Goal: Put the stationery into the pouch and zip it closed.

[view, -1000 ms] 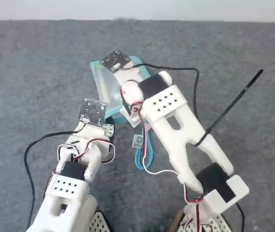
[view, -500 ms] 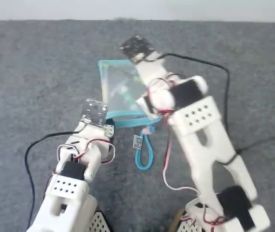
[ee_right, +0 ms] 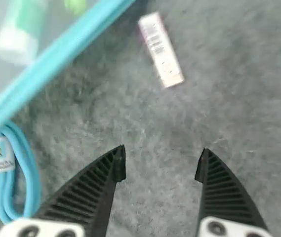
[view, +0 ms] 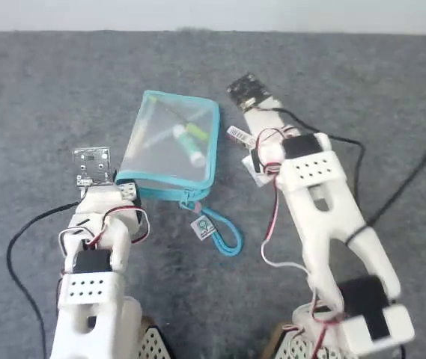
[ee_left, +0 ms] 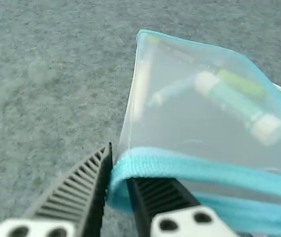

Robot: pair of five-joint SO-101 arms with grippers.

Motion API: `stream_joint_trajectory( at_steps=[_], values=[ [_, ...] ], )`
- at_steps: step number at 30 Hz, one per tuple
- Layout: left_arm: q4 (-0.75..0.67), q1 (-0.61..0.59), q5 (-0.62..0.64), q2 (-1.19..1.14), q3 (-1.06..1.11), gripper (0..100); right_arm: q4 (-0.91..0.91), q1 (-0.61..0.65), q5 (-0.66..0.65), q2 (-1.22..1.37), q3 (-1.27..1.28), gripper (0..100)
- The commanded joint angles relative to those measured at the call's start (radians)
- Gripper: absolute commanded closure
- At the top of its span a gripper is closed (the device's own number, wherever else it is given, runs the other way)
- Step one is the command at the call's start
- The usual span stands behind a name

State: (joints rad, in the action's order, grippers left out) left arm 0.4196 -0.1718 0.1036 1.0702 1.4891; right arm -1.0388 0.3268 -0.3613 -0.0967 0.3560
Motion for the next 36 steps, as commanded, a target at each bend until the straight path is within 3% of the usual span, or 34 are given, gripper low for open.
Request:
stream_joint_trajectory(
  at_steps=[1, 11, 36],
  values=[
    [-0.029, -0.012, 0.021, 0.025, -0.077, 99, 0.019, -0.015, -0.043, 0.064, -0.120, 76.4],
    [-0.029, 0.044, 0.012, 0.023, -0.058, 99, 0.019, -0.012, -0.160, 0.357, -0.374, 76.4],
    [-0.029, 0.052, 0.012, 0.023, -0.053, 99, 0.030, -0.005, -0.164, 0.820, -0.815, 76.8]
  ],
)
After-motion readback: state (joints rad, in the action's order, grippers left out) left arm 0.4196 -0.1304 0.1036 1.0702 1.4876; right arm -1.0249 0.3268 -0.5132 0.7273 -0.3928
